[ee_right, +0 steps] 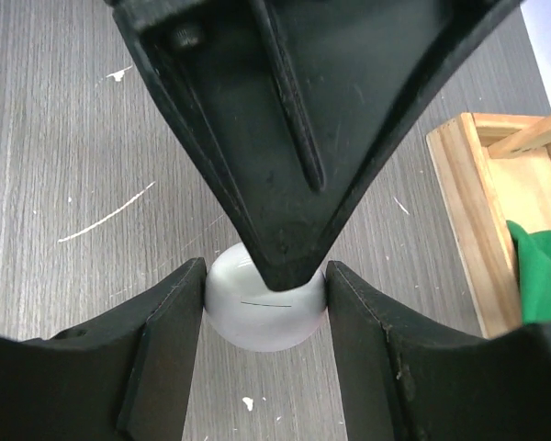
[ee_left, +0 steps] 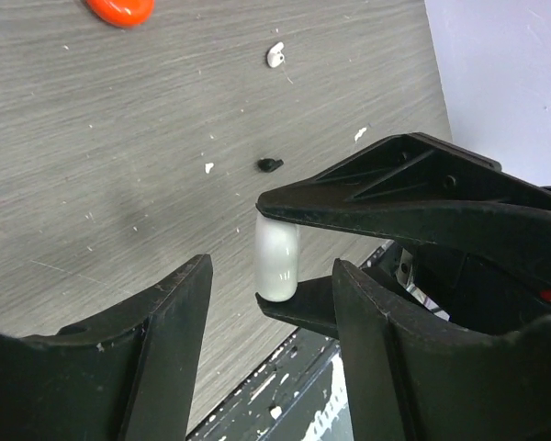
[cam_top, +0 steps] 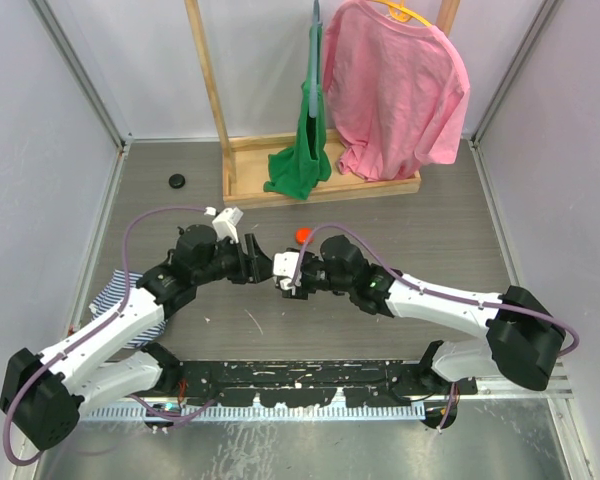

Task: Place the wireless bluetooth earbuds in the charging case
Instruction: Pick up the charging case at the center of the board.

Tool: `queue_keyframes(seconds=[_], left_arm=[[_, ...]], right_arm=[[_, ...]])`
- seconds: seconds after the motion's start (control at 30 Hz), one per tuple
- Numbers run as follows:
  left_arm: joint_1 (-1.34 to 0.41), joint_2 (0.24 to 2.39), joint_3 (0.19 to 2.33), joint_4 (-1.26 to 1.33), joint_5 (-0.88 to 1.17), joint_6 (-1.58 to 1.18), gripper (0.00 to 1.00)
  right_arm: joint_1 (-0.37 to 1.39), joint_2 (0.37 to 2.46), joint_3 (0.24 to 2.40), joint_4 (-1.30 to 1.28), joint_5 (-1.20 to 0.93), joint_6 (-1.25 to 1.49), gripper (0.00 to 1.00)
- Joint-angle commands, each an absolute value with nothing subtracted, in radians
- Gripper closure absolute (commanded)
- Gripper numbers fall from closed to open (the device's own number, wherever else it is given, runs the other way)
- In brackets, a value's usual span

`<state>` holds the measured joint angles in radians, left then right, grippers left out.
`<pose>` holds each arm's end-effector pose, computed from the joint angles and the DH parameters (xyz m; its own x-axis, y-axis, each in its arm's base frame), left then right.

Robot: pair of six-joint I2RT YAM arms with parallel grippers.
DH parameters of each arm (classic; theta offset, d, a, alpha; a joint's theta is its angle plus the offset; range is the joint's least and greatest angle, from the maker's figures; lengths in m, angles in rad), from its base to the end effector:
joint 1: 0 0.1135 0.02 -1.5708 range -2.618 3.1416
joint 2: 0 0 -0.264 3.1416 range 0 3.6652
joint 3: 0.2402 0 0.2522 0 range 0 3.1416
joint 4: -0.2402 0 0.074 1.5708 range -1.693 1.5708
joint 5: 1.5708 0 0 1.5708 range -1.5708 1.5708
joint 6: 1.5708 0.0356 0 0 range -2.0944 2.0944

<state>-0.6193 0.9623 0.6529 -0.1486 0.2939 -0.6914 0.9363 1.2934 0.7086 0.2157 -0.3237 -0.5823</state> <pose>0.1712 -0.1347 0.2649 -0.7665 -0.2030 -0.6093 0.3614 0.6478 -0.6706 0.1602 0.2367 0.2433 0.3380 -0.4203 -0.8421 -0.9022 0.1101 -0.4171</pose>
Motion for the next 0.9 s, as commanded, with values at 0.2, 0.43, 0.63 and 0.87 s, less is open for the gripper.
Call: queue_keyframes(seconds=[0.2,0.43,0.63,0.87], left_arm=[[-0.614,0.990,0.664,-0.077,0.390,-0.761,0.47],[-0.614,1.014,0.653,-0.048,0.413,-0.778,0.52],[-0.614,0.997,0.641,-0.022,0.404,-0.781,0.62],[-0.614,0.973,0.641,-0.031,0.403,-0.760,0.75]], right_arm=[[0.950,1.251,0.702,0.339,-0.336,-0.655,0.58],[0.950,1.250,0.691,0.380,-0.348,-0.658,0.58],[0.951,1.246,0.670,0.411,-0.368,-0.657,0.57],[0.950,1.246,0.647,0.450,-0.374,-0.655,0.56]])
